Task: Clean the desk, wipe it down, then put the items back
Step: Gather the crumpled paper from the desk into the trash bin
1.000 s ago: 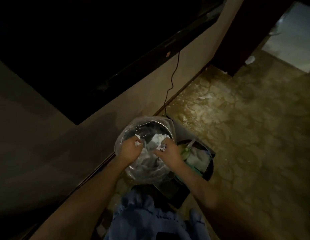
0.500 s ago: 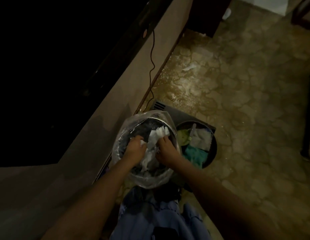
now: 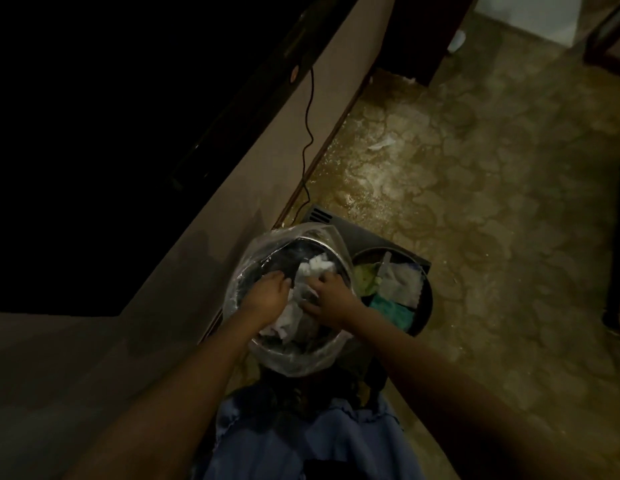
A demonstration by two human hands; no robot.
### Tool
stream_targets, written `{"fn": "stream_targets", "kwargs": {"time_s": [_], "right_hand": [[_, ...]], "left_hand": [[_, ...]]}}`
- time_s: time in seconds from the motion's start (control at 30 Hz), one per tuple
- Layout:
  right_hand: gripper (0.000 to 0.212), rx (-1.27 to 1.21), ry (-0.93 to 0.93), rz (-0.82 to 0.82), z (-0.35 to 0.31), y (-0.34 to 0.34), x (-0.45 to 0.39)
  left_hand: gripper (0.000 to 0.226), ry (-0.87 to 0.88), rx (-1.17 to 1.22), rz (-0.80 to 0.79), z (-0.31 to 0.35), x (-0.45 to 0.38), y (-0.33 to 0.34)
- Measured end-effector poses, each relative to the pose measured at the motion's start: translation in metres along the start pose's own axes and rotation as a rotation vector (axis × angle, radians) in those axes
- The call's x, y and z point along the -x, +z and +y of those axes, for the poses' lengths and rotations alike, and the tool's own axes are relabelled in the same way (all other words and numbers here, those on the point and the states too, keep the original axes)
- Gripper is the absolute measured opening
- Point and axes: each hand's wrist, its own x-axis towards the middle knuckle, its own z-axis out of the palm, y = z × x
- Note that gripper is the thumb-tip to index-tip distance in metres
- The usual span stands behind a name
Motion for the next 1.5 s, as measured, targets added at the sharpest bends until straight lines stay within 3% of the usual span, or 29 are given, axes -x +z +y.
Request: {"fn": "stream_targets", "kwargs": {"time_s": [0.23,0.5,0.6,0.7,0.87,1.0,1.17,1.5], "right_hand": [[0.06,-0.072,-0.138,0.106,-0.001,-0.053,0.023],[0.05,0.091,-0.362,0.044,-0.002,-0.085,0.064],[0.049,0.151,-0.428,0.023,0.0,-0.079,0.082],[0.051,0.22,-0.489,-0.011,0.001,-0.062,0.099],[0.049,0.346,-0.595,-0.087,-0.012,-0.035,0.131],[0.05,0.382,-0.686,-0.118,-0.029,-0.013,0.158],[0.052,0.499,-0.808,-0.188,-0.059,0.025,0.197],[0.048,0.709,-1.159,-0.412,-0.08,0.186,0.375]], "left_hand": [[0.023,0.061,-0.013,0.23,0.026,0.037,-0.033],[0.02,-0.074,-0.102,0.379,0.053,0.113,-0.022],[0.031,-0.126,-0.086,0.427,0.063,0.143,-0.002],[0.037,-0.196,-0.019,0.431,0.066,0.176,0.019],[0.023,-0.337,0.069,0.453,0.056,0.232,0.05],[0.027,-0.487,0.134,0.537,0.043,0.28,0.068],[0.015,-0.619,0.207,0.674,0.03,0.354,0.109],[0.032,-0.93,0.288,0.881,0.025,0.584,0.273]]}}
